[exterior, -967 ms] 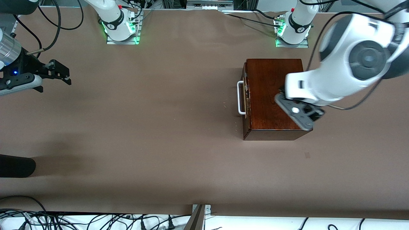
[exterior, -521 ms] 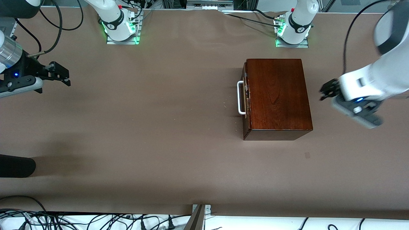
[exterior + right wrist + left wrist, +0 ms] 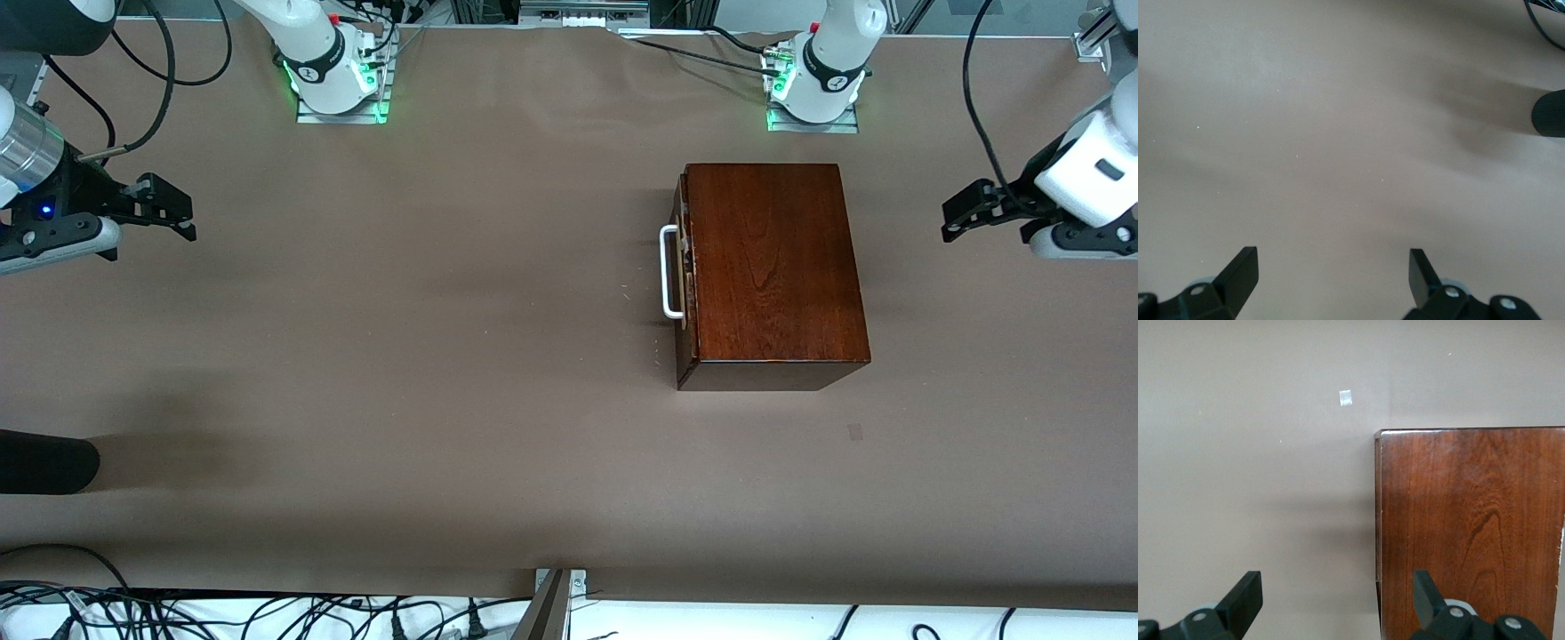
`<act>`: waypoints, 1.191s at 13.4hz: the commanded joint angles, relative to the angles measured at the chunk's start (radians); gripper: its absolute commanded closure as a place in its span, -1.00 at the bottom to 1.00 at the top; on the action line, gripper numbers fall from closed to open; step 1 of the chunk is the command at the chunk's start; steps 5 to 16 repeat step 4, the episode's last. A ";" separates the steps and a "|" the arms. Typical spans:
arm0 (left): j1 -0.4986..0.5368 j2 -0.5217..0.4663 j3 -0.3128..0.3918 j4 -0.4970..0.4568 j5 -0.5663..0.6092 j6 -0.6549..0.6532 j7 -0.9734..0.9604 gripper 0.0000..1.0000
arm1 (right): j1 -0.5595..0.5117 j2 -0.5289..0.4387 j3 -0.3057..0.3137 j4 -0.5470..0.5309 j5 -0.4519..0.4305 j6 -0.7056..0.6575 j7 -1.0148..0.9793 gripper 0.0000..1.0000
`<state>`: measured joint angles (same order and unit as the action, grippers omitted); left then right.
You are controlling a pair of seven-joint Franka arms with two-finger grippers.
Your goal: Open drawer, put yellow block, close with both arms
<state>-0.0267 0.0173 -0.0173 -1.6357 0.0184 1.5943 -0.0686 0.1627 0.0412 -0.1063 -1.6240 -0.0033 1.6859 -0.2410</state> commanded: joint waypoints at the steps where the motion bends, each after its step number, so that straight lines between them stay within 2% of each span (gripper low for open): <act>1: 0.011 -0.053 -0.001 -0.044 -0.012 0.023 -0.023 -1.00 | -0.002 0.006 0.002 0.024 -0.012 -0.022 0.008 -1.00; 16: 0.011 -0.053 -0.001 -0.044 -0.014 0.024 -0.031 -1.00 | -0.002 0.006 0.002 0.024 -0.011 -0.022 0.009 -1.00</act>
